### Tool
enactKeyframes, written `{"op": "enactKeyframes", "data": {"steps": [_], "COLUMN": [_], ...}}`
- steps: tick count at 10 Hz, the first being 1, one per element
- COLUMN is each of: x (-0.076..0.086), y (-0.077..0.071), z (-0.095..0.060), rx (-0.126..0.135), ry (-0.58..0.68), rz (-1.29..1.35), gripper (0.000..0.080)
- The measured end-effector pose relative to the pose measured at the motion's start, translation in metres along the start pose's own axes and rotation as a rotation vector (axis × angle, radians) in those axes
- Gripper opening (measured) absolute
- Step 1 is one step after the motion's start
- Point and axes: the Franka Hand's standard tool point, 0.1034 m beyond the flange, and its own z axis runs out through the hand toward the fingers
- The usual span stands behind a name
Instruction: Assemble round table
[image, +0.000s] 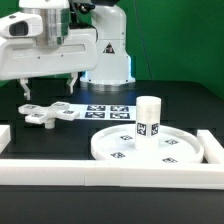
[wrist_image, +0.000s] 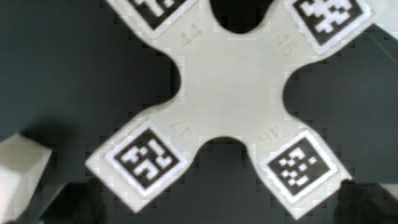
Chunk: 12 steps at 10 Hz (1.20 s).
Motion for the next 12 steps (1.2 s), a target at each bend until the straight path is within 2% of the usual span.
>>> {"op": "enactKeyframes", "data": {"steps": [1,2,6,12], "x": [-0.01,-0.013,-0.012,-0.016], "y": [-0.004,-0.005,-0.005,-0.004], "z": [0.011,0.013,0.013,0.024], "rx": [0.015,0.02,0.02,0.023], "ry": [-0.011,-0.019,-0.019,-0.026], "rz": [0.078,0.081,0.077,0.081], "gripper": [0.0649,0.0649,0.0649,0.0649]}}
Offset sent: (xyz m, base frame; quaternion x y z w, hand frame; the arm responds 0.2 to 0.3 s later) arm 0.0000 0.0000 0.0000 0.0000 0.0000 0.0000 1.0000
